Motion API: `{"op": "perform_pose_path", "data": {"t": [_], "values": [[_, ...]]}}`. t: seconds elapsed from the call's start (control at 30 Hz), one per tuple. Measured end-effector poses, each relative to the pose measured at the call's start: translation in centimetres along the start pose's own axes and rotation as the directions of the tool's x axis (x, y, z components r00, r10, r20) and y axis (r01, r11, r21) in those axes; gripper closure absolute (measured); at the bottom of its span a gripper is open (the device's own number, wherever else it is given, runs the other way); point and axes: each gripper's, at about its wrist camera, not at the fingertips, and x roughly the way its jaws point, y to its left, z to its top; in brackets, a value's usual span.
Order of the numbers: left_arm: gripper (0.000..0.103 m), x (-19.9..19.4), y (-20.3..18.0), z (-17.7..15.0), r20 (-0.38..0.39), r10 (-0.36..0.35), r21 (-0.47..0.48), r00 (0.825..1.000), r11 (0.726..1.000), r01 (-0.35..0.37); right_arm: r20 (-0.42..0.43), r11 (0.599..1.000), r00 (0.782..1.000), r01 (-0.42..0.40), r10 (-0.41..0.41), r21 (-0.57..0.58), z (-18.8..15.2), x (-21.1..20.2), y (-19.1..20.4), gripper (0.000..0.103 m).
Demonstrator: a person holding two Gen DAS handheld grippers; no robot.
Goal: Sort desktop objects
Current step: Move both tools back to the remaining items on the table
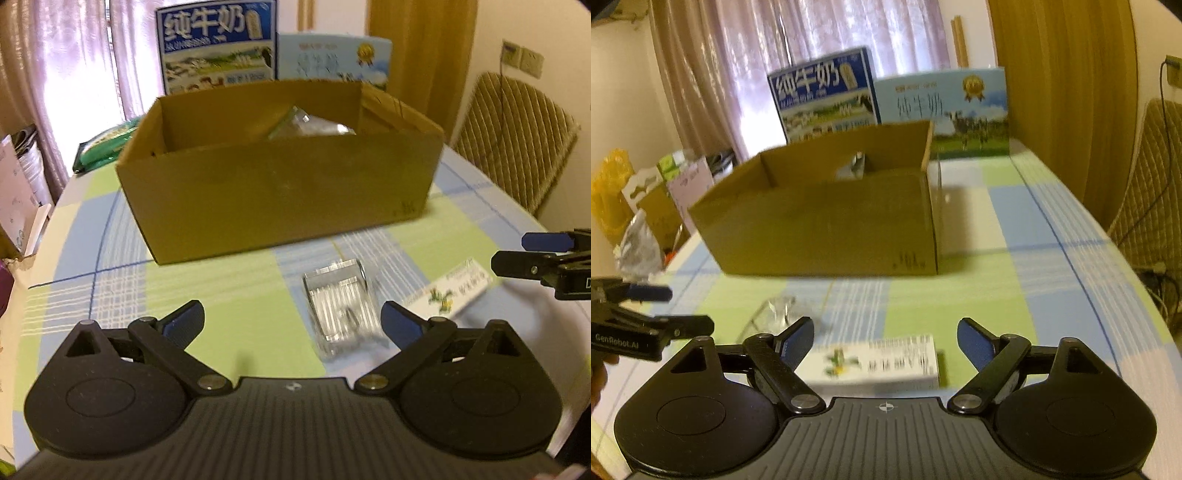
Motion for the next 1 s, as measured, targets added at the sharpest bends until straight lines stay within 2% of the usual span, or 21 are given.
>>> {"op": "perform_pose_path", "data": {"t": [0.13,0.3,0.33,0.63,0.8,0.9,1.0], "values": [[0.008,0.7,-0.1,-0.8,-0.02,-0.016,0.01,1.0,1.0,0.016,-0.063,1.0,0.998,0.008,-0.01,-0.029,-1.1,0.8,0.2,0.014],[0.018,1.9,-0.3,-1.2,-0.047,-0.051,0.01,0.998,0.999,0.051,-0.125,1.0,0.992,0.006,-0.008,-0.012,-1.9,2.0,-0.1,0.014],[0.021,2.1,-0.4,-1.2,-0.048,-0.058,0.012,0.997,0.998,0.059,-0.133,1.0,0.991,0.005,-0.006,-0.004,-1.9,2.3,-0.1,0.014],[0.03,4.1,-1.1,-0.8,-0.052,-0.109,0.006,0.993,0.994,0.109,-0.167,1.0,0.986,0.021,-0.022,-0.007,-1.9,3.4,0.2,0.013],[0.045,5.2,-1.4,-0.2,-0.06,-0.106,0.008,0.993,0.994,0.107,-0.171,1.0,0.985,0.015,-0.013,0.011,-1.8,3.5,-0.2,0.013],[0.065,6.0,-1.6,-0.2,-0.08,-0.103,0.012,0.991,0.994,0.104,-0.184,1.0,0.983,-0.004,0.006,0.01,-1.9,3.6,0.0,0.013],[0.069,6.2,-1.9,-0.2,-0.087,-0.1,0.028,0.991,0.994,0.103,-0.19,1.0,0.982,-0.007,0.007,0.0,-1.9,3.8,0.2,0.014]]}}
